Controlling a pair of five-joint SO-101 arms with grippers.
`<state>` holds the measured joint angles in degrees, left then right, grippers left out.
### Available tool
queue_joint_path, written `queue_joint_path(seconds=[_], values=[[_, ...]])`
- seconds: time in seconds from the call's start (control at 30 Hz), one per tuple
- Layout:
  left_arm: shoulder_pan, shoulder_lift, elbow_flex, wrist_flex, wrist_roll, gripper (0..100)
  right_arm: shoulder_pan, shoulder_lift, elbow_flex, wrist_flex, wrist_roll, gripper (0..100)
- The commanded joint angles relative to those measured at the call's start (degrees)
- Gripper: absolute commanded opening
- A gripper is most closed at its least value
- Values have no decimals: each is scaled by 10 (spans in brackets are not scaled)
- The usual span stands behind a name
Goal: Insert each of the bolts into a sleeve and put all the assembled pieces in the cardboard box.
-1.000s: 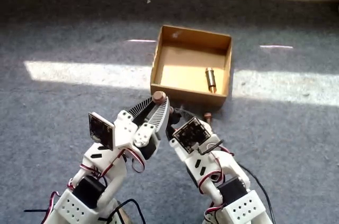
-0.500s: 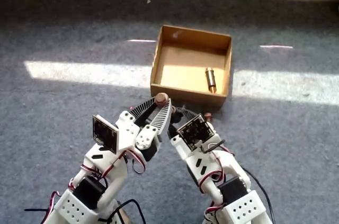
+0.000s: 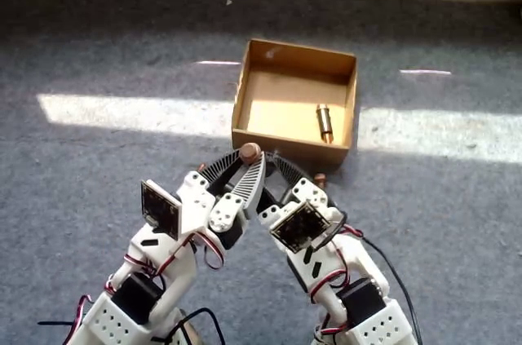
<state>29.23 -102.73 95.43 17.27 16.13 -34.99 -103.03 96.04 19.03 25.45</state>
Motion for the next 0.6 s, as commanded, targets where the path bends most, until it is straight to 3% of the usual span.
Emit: queue_joint_path(seconds=[0.0,0.2,0.4,0.57], values=[[0,-14,-14,4,-7,6,-7,-23,58,-44,12,5],[-1,-14,-7,5,-11,9,22,-23,54,-72,13,5],[-1,-14,-7,37,-28,124,34,-23,58,-88,11,5],[-1,-15,-7,40,-30,119,35,-23,58,-86,11,5]])
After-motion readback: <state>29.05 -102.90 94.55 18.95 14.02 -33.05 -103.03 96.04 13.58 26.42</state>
